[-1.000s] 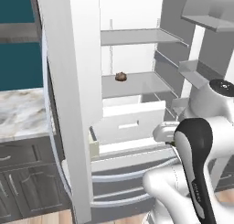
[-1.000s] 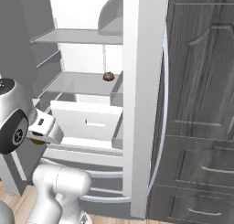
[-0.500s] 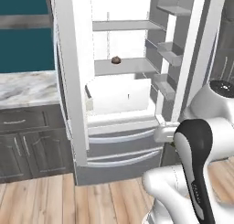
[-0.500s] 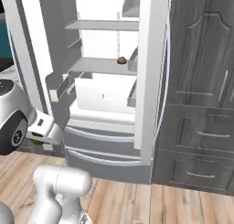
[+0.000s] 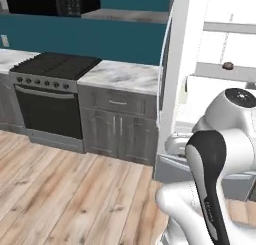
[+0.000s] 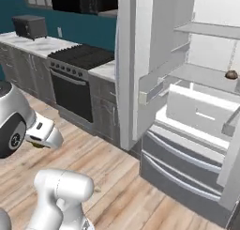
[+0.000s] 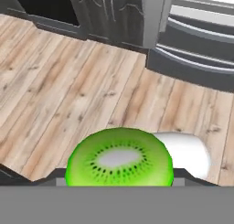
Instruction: Pick up the peach and kiwi from the fridge and place one fruit on each plate on the dining counter.
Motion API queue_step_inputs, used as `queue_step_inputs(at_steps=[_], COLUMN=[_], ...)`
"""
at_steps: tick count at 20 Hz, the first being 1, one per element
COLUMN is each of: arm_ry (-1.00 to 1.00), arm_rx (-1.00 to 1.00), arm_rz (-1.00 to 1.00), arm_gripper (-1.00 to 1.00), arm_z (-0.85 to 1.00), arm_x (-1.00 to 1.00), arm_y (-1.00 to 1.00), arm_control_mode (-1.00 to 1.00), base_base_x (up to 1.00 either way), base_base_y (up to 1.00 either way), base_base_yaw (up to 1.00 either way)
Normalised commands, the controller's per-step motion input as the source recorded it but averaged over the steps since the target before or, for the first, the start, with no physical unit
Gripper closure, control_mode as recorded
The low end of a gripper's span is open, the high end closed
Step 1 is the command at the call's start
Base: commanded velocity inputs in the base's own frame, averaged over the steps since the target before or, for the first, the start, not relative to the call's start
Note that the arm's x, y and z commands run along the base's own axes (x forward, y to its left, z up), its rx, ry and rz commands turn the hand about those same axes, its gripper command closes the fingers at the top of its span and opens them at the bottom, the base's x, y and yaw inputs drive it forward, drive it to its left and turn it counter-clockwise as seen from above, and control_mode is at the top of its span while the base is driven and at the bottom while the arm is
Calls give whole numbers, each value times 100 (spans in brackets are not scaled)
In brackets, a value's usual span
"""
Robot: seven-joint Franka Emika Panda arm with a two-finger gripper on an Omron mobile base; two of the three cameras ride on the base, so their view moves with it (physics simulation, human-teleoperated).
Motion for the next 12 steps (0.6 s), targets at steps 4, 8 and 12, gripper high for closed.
queue_step_inputs(at_steps=[4,8,12], arm_ry=[0,0,0], arm_rx=[0,0,0], arm_rz=[0,0,0], arm_gripper=[100,100,100], arm_z=[0,0,0], arm_x=[0,0,0], arm_y=[0,0,0], arm_control_mode=[100,100,100], base_base_x=[0,-6,-32], base_base_y=[45,46,59], base_base_yaw=[98,95,86])
